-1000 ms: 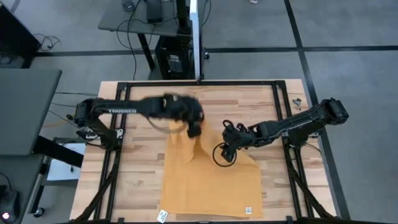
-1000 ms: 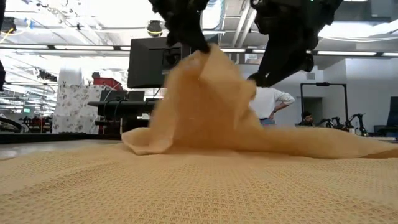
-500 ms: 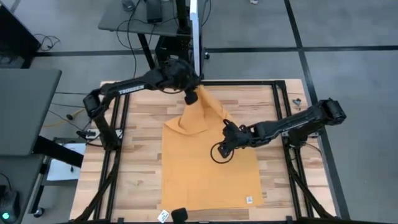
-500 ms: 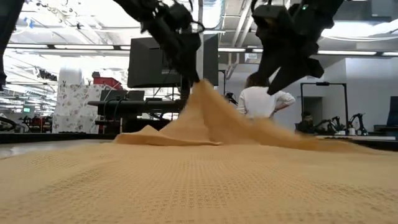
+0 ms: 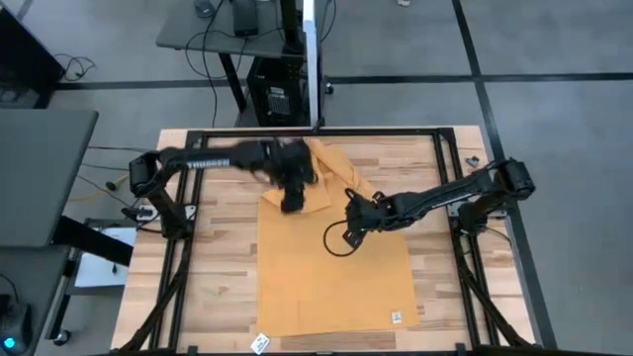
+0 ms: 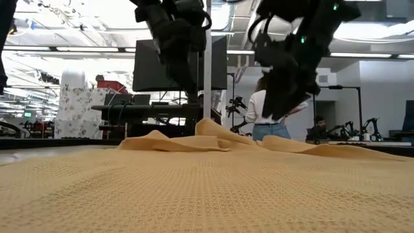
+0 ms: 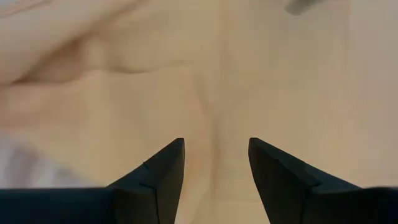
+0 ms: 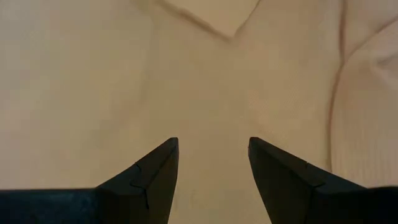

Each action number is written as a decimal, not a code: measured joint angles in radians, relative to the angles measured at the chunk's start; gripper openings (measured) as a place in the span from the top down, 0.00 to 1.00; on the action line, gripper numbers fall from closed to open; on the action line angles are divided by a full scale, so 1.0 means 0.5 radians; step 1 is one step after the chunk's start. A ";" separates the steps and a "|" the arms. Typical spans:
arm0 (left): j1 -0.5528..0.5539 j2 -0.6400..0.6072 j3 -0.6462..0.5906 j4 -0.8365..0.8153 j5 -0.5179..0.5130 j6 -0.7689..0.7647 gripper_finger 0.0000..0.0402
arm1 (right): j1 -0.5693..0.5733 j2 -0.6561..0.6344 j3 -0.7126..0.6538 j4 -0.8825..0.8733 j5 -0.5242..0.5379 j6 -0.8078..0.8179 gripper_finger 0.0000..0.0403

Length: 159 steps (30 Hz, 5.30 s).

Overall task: Roll towel
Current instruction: Fold the yellow towel

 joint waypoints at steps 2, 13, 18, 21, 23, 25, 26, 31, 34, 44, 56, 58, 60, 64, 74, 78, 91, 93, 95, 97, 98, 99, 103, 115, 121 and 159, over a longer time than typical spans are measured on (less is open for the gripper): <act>-0.103 0.002 -0.136 0.076 -0.097 0.105 0.59 | 0.019 0.064 -0.001 -0.008 -0.016 -0.041 0.53; -0.266 0.002 -0.527 0.493 -0.575 0.154 0.59 | 0.094 0.186 -0.002 0.203 -0.029 -0.047 0.53; -0.233 0.004 -0.617 0.526 -0.596 0.155 0.59 | 0.094 0.185 -0.001 0.215 -0.029 0.009 0.53; -0.219 0.013 -0.677 0.596 -0.618 0.162 0.59 | 0.091 0.185 -0.001 0.222 -0.028 0.031 0.53; -0.201 0.065 -0.682 0.660 -0.622 0.189 0.59 | 0.088 0.185 -0.001 0.224 -0.028 0.060 0.53; -0.185 0.092 -0.688 0.659 -0.625 0.221 0.59 | 0.088 0.185 -0.001 0.229 -0.028 0.068 0.53; -0.179 0.114 -0.682 0.696 -0.630 0.245 0.59 | 0.088 0.185 -0.001 0.235 -0.028 0.068 0.53; -0.109 0.130 -0.645 0.706 -0.669 0.157 0.69 | 0.113 0.245 0.002 0.301 -0.030 0.163 0.53; -0.053 0.118 -0.644 0.633 -0.683 0.056 0.88 | 0.170 0.344 -0.001 0.318 -0.074 0.275 0.53; 0.222 -0.447 -0.644 0.358 -0.794 -0.327 1.00 | 0.230 0.392 0.008 0.289 -0.144 0.552 0.53; 0.910 -0.491 -0.644 0.172 -0.823 -0.235 0.98 | 0.179 0.394 0.004 0.311 -0.304 0.558 0.53; 0.964 -0.411 -0.644 0.046 -0.712 -0.251 0.94 | 0.178 0.383 0.002 0.311 -0.314 0.555 0.53; 0.995 -0.318 -0.644 -0.088 -0.646 -0.281 0.89 | 0.177 0.356 0.002 0.315 -0.314 0.542 0.53; 1.010 -0.267 -0.647 -0.177 -0.483 -0.322 0.80 | 0.117 0.255 -0.011 0.266 -0.367 0.414 0.53; 0.822 -0.806 -0.643 0.138 -0.375 -0.199 0.75 | -0.173 -0.006 -0.005 0.248 -0.330 0.018 0.53; 0.742 -0.846 -0.644 0.009 -0.345 0.074 0.74 | -0.215 0.069 -0.005 0.272 -0.336 -0.022 0.53; 0.636 -0.555 -0.696 -0.138 -0.145 0.146 0.58 | -0.107 0.157 -0.003 0.307 -0.501 -0.023 0.53; 0.552 -0.556 -0.695 -0.043 -0.236 0.229 0.58 | -0.104 0.157 -0.003 0.313 -0.497 -0.022 0.53; 0.478 -0.556 -0.695 0.025 -0.277 0.304 0.58 | -0.105 0.157 -0.003 0.310 -0.494 -0.022 0.53; 0.416 -0.556 -0.695 0.077 -0.278 0.413 0.57 | -0.105 0.157 -0.003 0.311 -0.494 -0.022 0.53; 0.391 -0.556 -0.706 0.106 -0.277 0.493 0.57 | -0.105 0.156 -0.003 0.312 -0.492 -0.022 0.53; 0.372 -0.556 -0.725 0.136 -0.275 0.592 0.57 | -0.105 0.156 -0.003 0.311 -0.492 -0.022 0.53; 0.334 -0.556 -0.867 0.321 -0.307 0.955 0.57 | -0.105 0.156 -0.003 0.312 -0.484 -0.022 0.53; 0.342 -0.478 -1.166 0.758 -0.537 1.268 0.62 | -0.105 0.155 -0.003 0.314 -0.433 -0.006 0.53; 0.348 -0.314 -1.118 0.750 -0.535 0.969 0.88 | -0.104 0.155 -0.002 0.312 -0.433 -0.002 0.53; 1.120 -0.955 -0.824 0.324 0.497 -0.563 0.69 | -0.571 -0.209 -0.176 0.513 -0.416 -0.022 0.53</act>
